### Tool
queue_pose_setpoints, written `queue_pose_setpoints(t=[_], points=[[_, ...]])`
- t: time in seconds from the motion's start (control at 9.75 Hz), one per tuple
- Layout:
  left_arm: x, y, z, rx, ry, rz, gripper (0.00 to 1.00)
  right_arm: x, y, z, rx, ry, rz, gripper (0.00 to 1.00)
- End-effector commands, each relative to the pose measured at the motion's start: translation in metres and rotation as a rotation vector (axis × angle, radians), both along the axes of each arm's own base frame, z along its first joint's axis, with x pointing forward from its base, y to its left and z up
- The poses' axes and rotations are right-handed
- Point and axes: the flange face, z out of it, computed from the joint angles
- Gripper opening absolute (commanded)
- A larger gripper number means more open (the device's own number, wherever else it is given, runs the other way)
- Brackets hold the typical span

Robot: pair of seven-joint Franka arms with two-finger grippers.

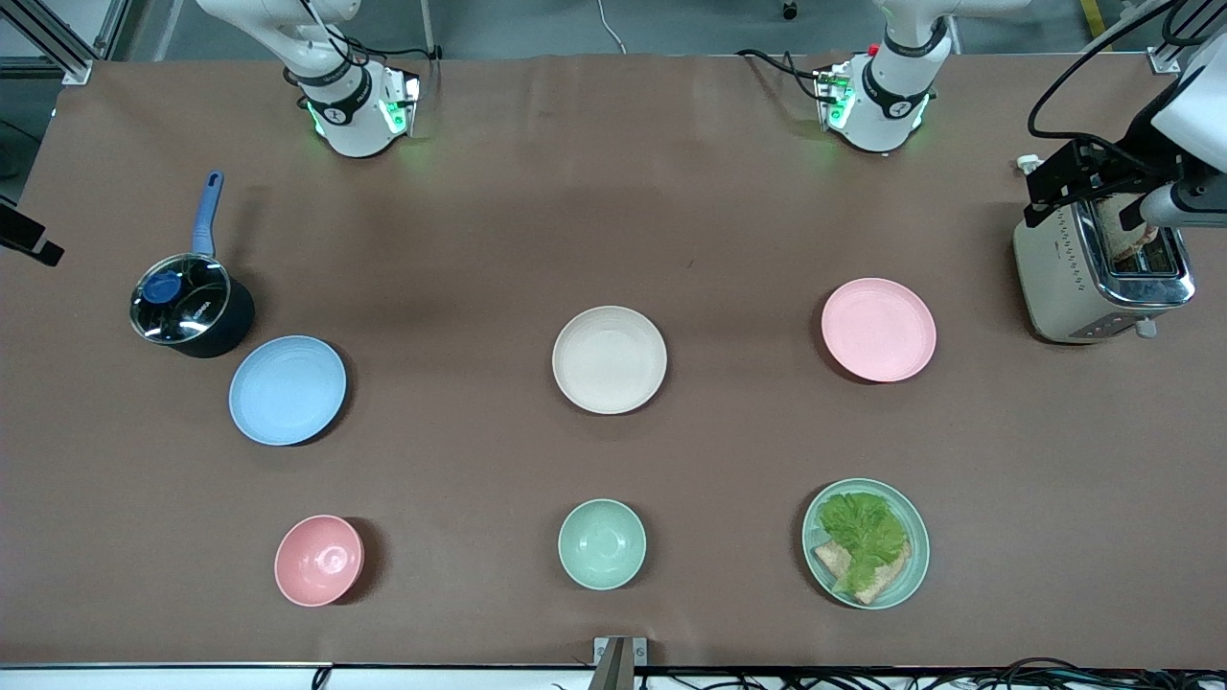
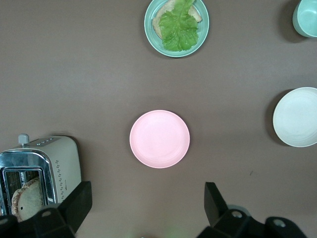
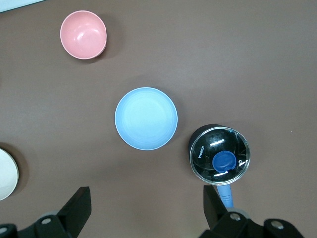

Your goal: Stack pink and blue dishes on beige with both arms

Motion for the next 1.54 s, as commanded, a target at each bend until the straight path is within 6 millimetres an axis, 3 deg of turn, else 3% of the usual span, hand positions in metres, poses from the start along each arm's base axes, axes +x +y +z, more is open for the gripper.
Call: queue_pose_setpoints(t=[0.0,0.21,0.41,0.62,0.72,0.82,1.13,1.23,1.44], points=[[0.001,0.003,-0.015,0.011,0.02,0.013,1.0,-0.004,-0.001,0.004,0.013,-0.011,0.006,1.0],[0.004,0.004,-0.018,0.004,0.024,0.014,1.0,0.0,-0.003,-0.001,0.005,-0.004,0.004,1.0],[0.009,0.034,-0.028,-0.029,0.046,0.059,0.97,0.013,-0.005,-0.02,0.001,0.016,0.004,1.0],[0.021,0.074,-0.075,-0.102,0.045,0.099,0.97,0.035,-0.019,-0.075,0.018,0.038,0.058,1.0],[0.024,0.088,-0.104,-0.105,0.048,0.074,0.97,0.041,-0.033,-0.112,0.036,0.042,0.098,1.0],[0.026,0.11,-0.147,-0.128,0.044,0.086,0.98,0.039,-0.052,-0.155,0.057,0.057,0.13,1.0],[0.016,0.127,-0.283,-0.206,0.059,0.028,1.0,0.04,-0.102,-0.286,0.164,0.038,0.15,1.0],[0.013,0.129,-0.323,-0.201,0.066,0.005,1.0,0.04,-0.109,-0.329,0.226,0.032,0.141,1.0],[0.004,0.137,-0.401,-0.236,0.104,-0.029,1.0,0.027,-0.112,-0.391,0.242,-0.015,0.141,1.0]])
